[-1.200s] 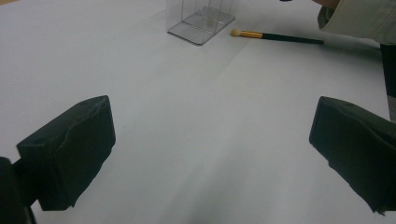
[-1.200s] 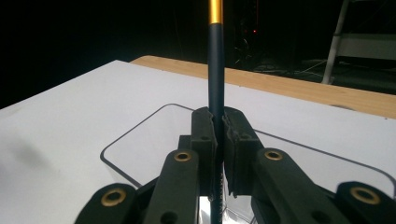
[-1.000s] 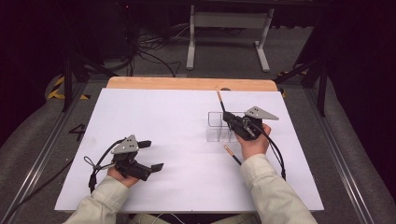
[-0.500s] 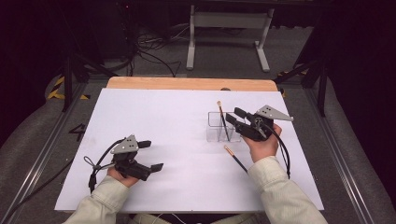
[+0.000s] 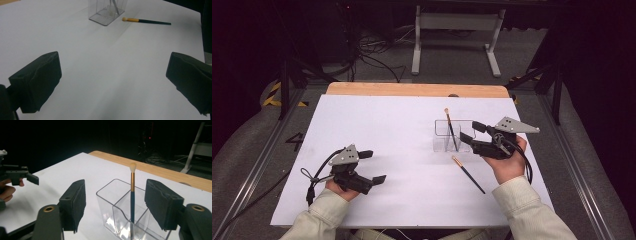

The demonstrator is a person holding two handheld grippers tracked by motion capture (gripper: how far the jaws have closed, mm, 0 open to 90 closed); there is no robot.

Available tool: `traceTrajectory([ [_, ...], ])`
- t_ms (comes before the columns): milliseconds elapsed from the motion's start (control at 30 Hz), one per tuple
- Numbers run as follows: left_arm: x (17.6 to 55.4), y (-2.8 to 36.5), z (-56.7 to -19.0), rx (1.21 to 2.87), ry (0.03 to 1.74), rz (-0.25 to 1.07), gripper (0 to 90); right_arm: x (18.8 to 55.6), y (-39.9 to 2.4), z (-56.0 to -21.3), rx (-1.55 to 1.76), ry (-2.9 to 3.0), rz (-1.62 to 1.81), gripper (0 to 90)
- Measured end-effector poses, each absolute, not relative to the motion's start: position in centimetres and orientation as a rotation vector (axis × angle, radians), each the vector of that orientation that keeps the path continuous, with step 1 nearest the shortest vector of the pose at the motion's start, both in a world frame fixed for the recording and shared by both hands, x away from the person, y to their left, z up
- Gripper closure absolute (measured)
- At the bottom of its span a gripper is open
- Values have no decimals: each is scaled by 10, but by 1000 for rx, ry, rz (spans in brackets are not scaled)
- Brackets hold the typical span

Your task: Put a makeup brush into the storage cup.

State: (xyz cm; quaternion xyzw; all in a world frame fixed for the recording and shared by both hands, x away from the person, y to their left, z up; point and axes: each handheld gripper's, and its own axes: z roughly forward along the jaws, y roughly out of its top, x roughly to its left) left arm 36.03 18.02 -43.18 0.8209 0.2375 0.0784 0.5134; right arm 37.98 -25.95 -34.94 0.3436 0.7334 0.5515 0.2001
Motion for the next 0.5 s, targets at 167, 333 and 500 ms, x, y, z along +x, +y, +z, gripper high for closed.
traceTrajectory([
  [167, 359, 182, -430, 1980, 565, 192, 8, 375, -264, -343, 953, 2117, 1479, 282],
  [333, 359, 187, -430, 1982, 582, 204, 5, 373, -266, -337, 946, 2184, 1410, 235],
  [500, 358, 189, -430, 1977, 593, 201, 5, 374, -269, -335, 961, 2241, 1341, 195],
])
